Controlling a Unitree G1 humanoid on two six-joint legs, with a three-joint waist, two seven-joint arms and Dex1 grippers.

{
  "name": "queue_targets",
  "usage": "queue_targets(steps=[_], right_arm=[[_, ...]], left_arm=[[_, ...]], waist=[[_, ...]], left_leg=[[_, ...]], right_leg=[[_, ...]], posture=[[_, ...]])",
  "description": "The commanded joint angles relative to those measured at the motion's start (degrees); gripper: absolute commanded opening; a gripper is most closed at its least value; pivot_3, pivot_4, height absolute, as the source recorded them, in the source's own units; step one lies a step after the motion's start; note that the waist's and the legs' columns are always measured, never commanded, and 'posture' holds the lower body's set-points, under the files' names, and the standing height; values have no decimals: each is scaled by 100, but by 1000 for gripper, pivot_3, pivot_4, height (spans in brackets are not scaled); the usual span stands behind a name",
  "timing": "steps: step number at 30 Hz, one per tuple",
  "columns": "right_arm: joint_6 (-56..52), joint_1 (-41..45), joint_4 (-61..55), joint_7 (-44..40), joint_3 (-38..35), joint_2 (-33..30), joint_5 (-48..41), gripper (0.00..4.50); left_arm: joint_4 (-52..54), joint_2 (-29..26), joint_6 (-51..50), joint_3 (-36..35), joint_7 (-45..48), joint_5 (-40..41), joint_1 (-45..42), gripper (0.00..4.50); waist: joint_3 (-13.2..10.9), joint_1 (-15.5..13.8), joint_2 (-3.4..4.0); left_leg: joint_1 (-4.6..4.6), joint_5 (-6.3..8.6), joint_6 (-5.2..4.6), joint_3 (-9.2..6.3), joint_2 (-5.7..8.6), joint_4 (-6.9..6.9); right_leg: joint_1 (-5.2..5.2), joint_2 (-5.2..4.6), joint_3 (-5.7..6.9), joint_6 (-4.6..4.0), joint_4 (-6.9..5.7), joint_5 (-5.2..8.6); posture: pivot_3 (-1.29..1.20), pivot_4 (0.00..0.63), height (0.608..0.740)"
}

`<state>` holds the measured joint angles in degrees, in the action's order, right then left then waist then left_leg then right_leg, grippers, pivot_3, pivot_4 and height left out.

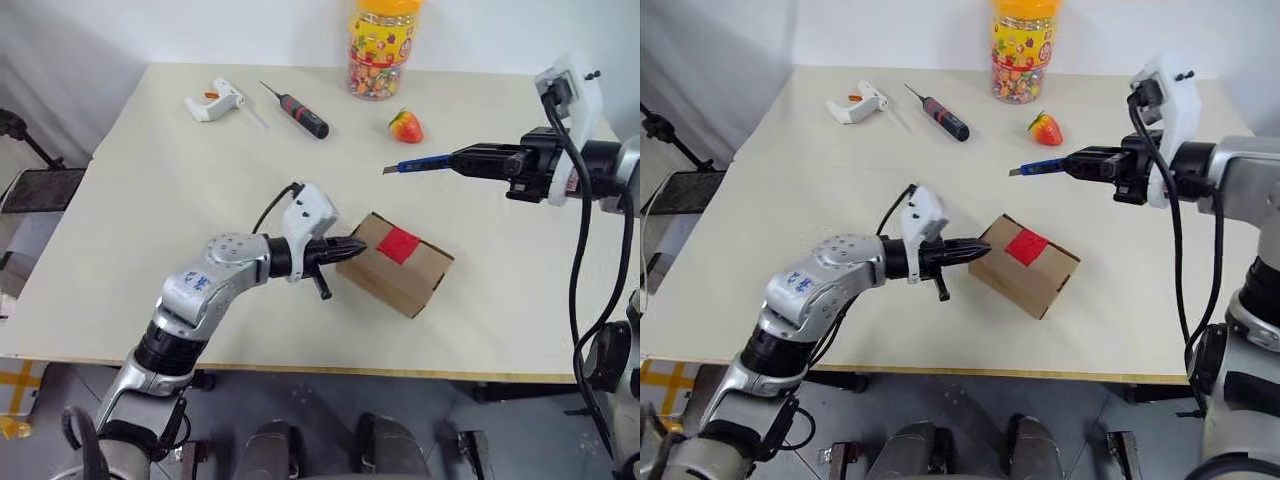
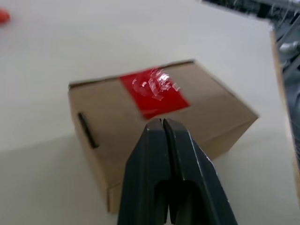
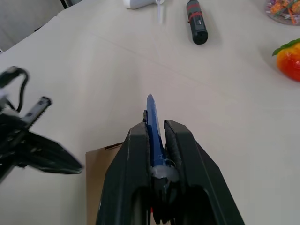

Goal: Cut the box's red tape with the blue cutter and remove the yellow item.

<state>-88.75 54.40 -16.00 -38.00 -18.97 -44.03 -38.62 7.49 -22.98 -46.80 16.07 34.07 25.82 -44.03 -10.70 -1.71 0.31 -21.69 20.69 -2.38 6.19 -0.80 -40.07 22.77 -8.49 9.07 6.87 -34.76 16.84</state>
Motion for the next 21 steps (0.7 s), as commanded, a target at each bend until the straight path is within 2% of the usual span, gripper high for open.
queue_targets(steps=[1, 7, 12, 21], right_arm=[[-143, -180, -459, 194, -238, 34, -156, 167], [15, -653, -832, 302, 172, -13, -217, 167], [419, -861, -680, 406, 595, -21, -53, 167], [653, -821, -536, 431, 629, -26, -75, 167]], left_arm=[[-254, 191, -195, 240, 204, -176, -444, 13], [-838, 437, -229, 394, 255, -512, -685, 13], [-1112, 517, -277, 467, 405, -708, -724, 13], [-1038, 458, -344, 383, 582, -798, -653, 13]], waist=[[0, 10, 0], [0, 31, 0], [0, 35, 0], [0, 35, 0]], left_leg=[[0, -1, -1, 0, 0, 0], [0, -1, 0, -1, 10, 8], [2, -3, 3, 3, 9, 2], [2, -3, 2, 2, 6, 0]], right_leg=[[0, -2, -2, 2, 1, -1], [1, 2, 3, 4, 5, -1], [1, 2, -2, 4, 2, 0], [0, 1, -2, 4, 0, 0]], posture=[[0, 150, 740], [0, 150, 740], [0, 150, 740], [0, 150, 740]])
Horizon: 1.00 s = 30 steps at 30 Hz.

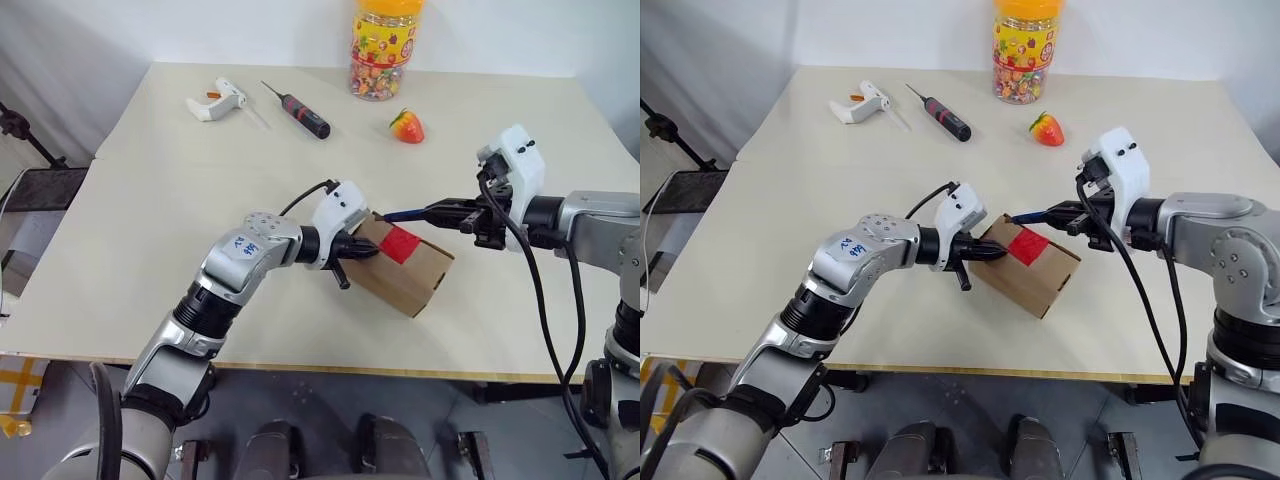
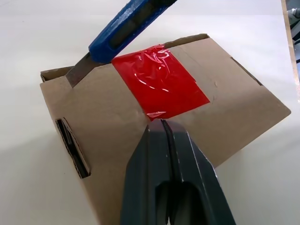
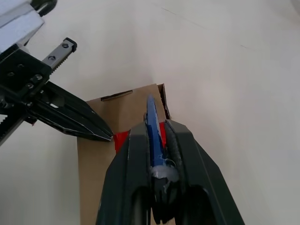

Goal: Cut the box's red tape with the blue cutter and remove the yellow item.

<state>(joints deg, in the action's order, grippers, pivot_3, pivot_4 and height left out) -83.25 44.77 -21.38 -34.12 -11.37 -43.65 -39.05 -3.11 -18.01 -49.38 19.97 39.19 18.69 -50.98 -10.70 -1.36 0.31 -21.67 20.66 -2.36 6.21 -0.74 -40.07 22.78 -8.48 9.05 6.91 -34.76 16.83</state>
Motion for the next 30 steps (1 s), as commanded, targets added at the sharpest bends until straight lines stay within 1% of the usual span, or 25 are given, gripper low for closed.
queue_targets(steps=[1, 6, 10, 22, 27, 30], right_arm=[[111, 217, 27, 59, -176, -28, -53, 167], [118, 386, 146, 118, -304, 25, -119, 167], [169, 171, 161, 68, -91, -113, -64, 167], [353, -187, 169, -11, 105, -337, -59, 167], [400, -221, 167, -104, 211, -547, -53, 167], [382, -146, 147, -267, 302, -798, -82, 167]], left_arm=[[14, -38, -85, -11, 78, -97, 39, 13], [-10, -28, -85, -19, 116, -146, 32, 13], [-76, -18, -71, -30, 163, -174, 1, 13], [-128, 27, -75, -73, 237, -234, -27, 13], [-140, 36, -97, -61, 227, -254, -35, 13], [-206, 44, -182, -3, 165, -327, -82, 13]], waist=[[0, 0, 0], [0, -2, 0], [0, -6, 0], [0, -9, 0], [0, -13, 0], [0, -20, 0]], left_leg=[[0, 0, 0, 0, -1, 0], [0, 0, -1, -1, -4, 0], [0, 0, -1, -1, -3, 0], [1, -1, -2, -2, -2, -1], [0, -1, -2, -2, -3, -1], [0, -1, -2, -3, -3, -2]], right_leg=[[0, 0, 0, 0, 0, 0], [0, 0, 1, 0, 0, 0], [0, -1, 1, 0, 0, 0], [-1, -3, 2, 0, -2, 0], [-1, -4, 1, 0, -2, 0], [-1, -4, 2, 0, -3, 0]], posture=[[0, 150, 740], [0, 150, 740], [0, 150, 740], [0, 150, 740], [0, 150, 740], [0, 150, 740]])
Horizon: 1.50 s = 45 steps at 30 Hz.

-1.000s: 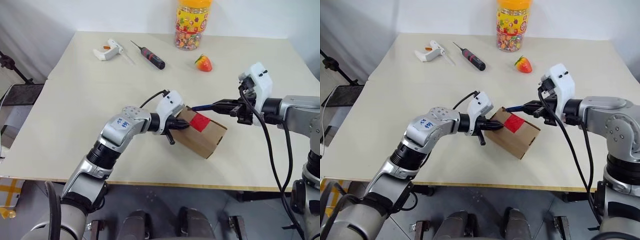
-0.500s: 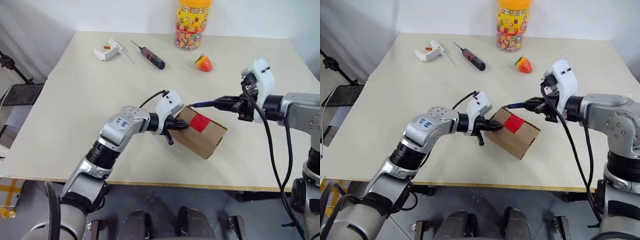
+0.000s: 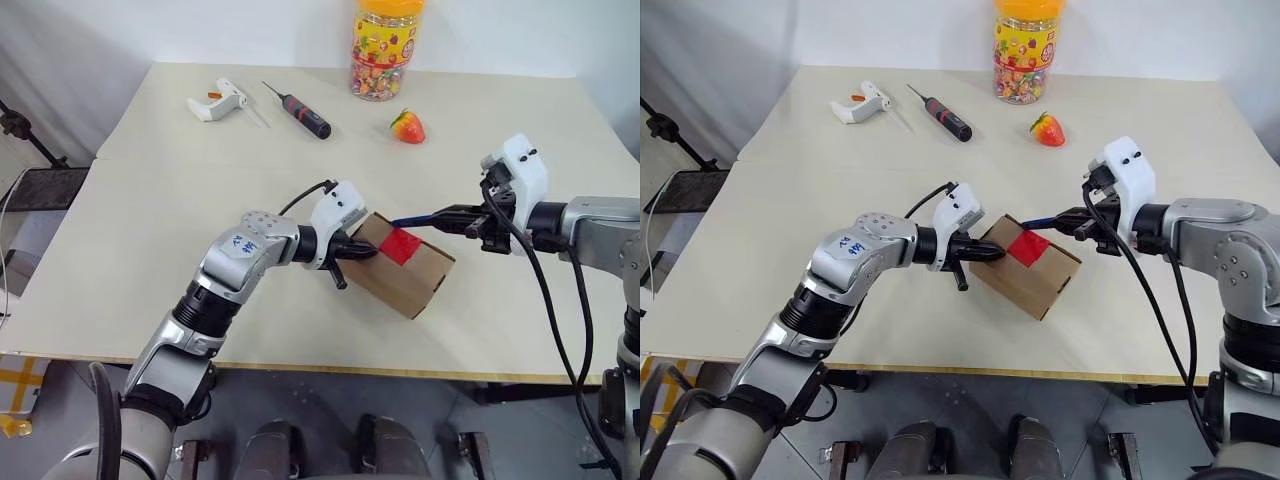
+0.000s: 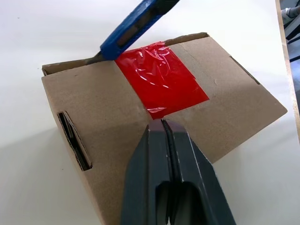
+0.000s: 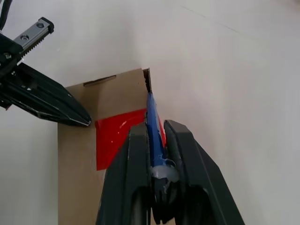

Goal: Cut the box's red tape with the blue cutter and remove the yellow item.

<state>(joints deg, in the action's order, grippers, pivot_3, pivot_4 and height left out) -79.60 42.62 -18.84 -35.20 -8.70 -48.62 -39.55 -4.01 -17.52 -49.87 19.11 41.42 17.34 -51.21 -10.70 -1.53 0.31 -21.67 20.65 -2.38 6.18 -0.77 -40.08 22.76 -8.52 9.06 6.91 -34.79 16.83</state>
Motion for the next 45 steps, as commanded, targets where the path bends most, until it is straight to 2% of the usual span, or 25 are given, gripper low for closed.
queue_targets(steps=[1, 9, 16, 27, 39, 45], right_arm=[[22, 86, -112, -202, 54, -356, -49, 167], [-35, 262, 13, -520, 454, -887, -35, 167], [160, 89, -25, -836, 801, -1233, 10, 167], [414, -181, 45, -1233, 929, -1839, 157, 167], [418, 44, 165, -1457, 1179, -1939, 251, 167], [401, 295, 307, -1459, 1413, -1732, 342, 167]], left_arm=[[-127, -9, -158, 103, -64, -211, -69, 13], [-208, 89, -481, 243, -258, -387, -147, 13], [-140, 130, -543, 195, -325, -392, -110, 13], [-83, 85, -607, 158, -394, -392, -36, 13], [-191, 123, -505, 132, -434, -411, -62, 13], [-170, 126, -485, 132, -436, -403, -51, 13]], waist=[[0, -2, 0], [1, -20, -2], [2, -28, -4], [3, -34, -5], [3, -34, -5], [3, -26, -5]], left_leg=[[0, 0, 0, 0, 0, -1], [2, -2, -3, -6, 0, -6], [8, -2, -4, -13, 0, -8], [11, -2, -4, -13, 0, -9], [11, -2, -4, -14, -1, -14], [12, -2, -4, -13, -2, -17]], right_leg=[[-1, 0, 0, 0, 0, 0], [-11, -4, 2, 1, 1, -1], [-21, -6, 3, 1, 2, -1], [-23, -7, 2, 1, 2, -1], [-26, -7, 2, 1, 1, -1], [-26, -7, 1, 1, 0, -1]], posture=[[0, 150, 740], [0, 150, 740], [0, 150, 740], [0, 150, 740], [0, 150, 740], [0, 150, 740]])
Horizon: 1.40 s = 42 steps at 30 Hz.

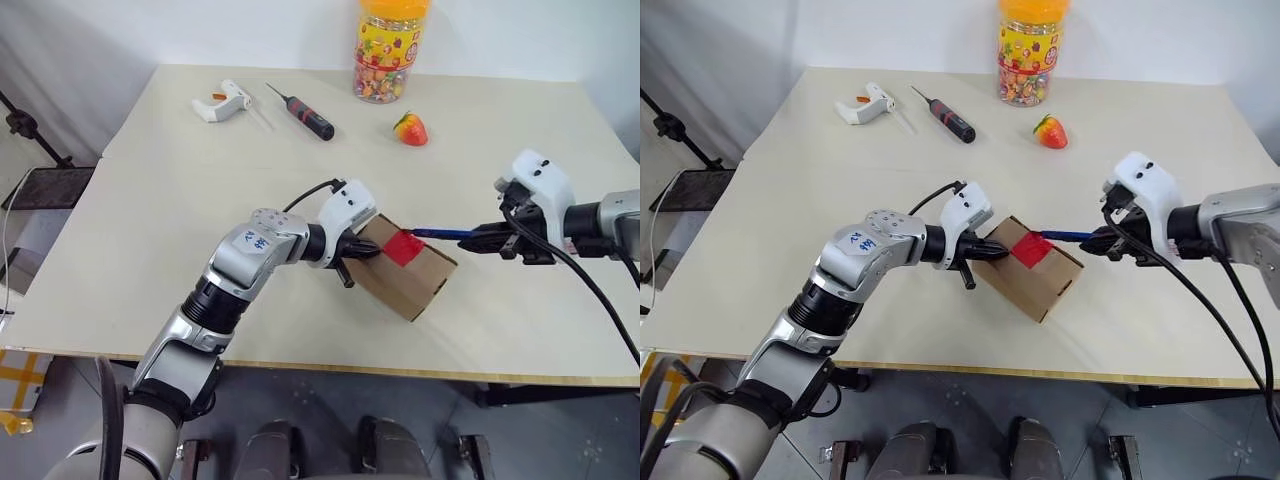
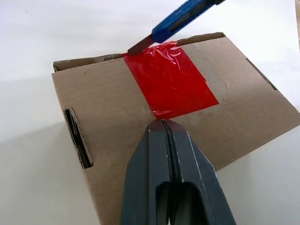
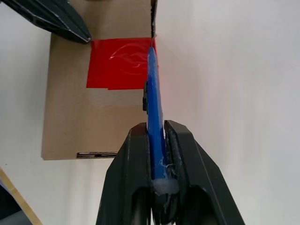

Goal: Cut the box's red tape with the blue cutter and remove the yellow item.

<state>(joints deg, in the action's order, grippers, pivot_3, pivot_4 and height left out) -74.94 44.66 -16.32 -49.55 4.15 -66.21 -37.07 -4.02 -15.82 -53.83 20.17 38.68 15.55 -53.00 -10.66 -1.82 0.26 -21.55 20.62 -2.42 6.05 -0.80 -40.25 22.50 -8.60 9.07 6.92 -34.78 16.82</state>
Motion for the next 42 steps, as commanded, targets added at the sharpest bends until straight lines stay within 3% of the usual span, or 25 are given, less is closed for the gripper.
queue_targets(steps=[1, 11, 27, 42], right_arm=[[-54, 127, 88, -12, 181, 73, 120, 167], [51, 632, 354, -193, 618, 356, 343, 167], [325, 538, 389, -1315, 983, -621, 658, 167], [163, 527, 253, -1413, 959, -621, 695, 167]], left_arm=[[-159, -45, -89, 30, -164, -224, 132, 13], [-163, -57, -36, 39, -170, -221, 147, 13], [-135, -42, -98, -40, -275, -218, 190, 13], [-53, -24, -123, -67, -328, -221, 249, 13]], waist=[[0, 10, 0], [0, 34, 0], [0, 14, 0], [0, 27, 0]], left_leg=[[0, 0, 0, 0, 0, -1], [4, -1, 0, 2, -2, -5], [3, -1, 0, 1, -1, -5], [4, -1, 0, 2, -2, -6]], right_leg=[[0, 0, 0, 0, 0, 0], [-1, 0, -2, 0, -8, 0], [-1, -2, -2, 0, -7, 0], [-1, -2, -4, 0, -7, 0]], posture=[[0, 150, 740], [0, 150, 740], [0, 150, 740], [0, 150, 740]])
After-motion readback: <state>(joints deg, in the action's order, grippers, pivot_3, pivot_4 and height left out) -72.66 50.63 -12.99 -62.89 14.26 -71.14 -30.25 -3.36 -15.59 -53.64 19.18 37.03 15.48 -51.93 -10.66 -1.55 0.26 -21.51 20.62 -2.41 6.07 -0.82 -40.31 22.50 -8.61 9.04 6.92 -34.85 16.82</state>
